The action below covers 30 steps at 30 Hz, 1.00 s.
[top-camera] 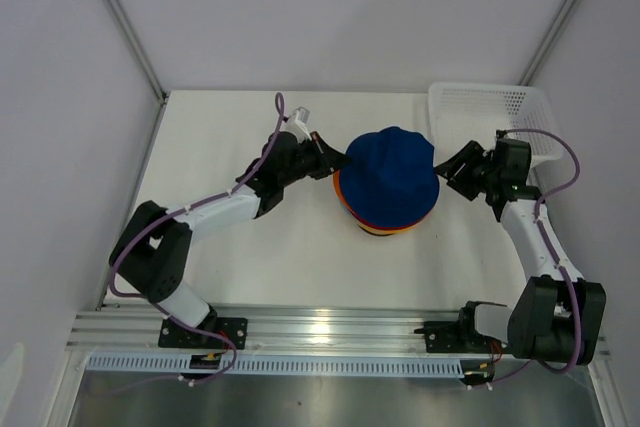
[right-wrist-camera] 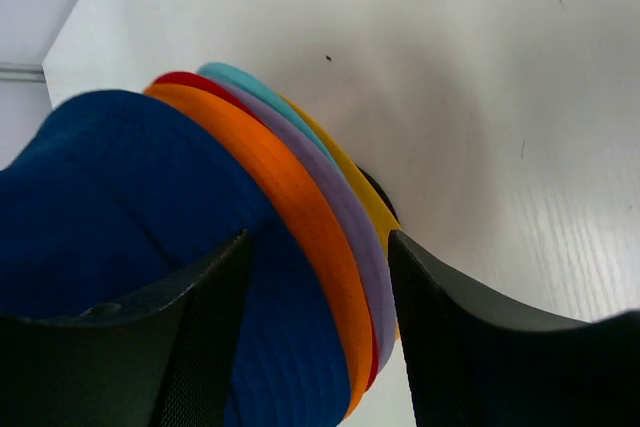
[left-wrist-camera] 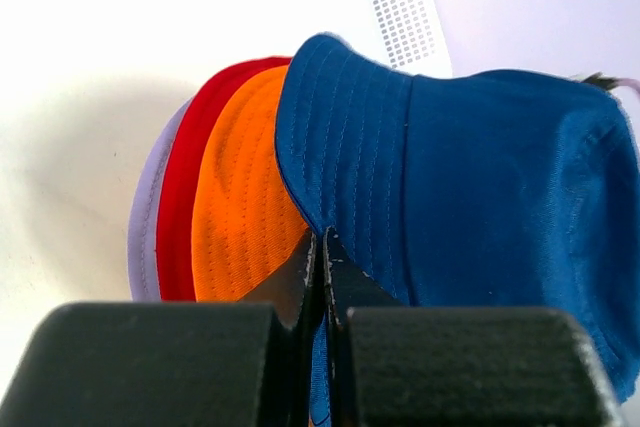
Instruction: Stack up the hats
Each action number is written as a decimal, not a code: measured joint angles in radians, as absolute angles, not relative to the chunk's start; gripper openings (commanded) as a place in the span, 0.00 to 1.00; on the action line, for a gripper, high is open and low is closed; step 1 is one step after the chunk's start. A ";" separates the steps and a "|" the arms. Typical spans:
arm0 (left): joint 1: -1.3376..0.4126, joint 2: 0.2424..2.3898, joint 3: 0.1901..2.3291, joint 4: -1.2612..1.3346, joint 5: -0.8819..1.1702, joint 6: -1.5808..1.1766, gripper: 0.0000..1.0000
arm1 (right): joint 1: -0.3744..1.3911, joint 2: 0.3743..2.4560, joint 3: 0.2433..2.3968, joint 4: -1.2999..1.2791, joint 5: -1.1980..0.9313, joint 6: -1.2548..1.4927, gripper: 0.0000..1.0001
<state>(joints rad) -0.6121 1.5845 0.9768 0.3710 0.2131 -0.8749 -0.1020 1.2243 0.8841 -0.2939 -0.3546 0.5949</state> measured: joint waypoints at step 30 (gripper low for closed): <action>-0.665 1.687 0.901 0.517 0.097 -0.938 0.01 | -0.035 1.212 0.809 -0.204 -0.317 0.680 0.48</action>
<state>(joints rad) -0.6655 1.6871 0.9009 0.5175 0.0967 -0.9379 -0.0353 1.2121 0.8089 -0.2035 -0.3172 0.6796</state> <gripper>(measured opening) 0.011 0.485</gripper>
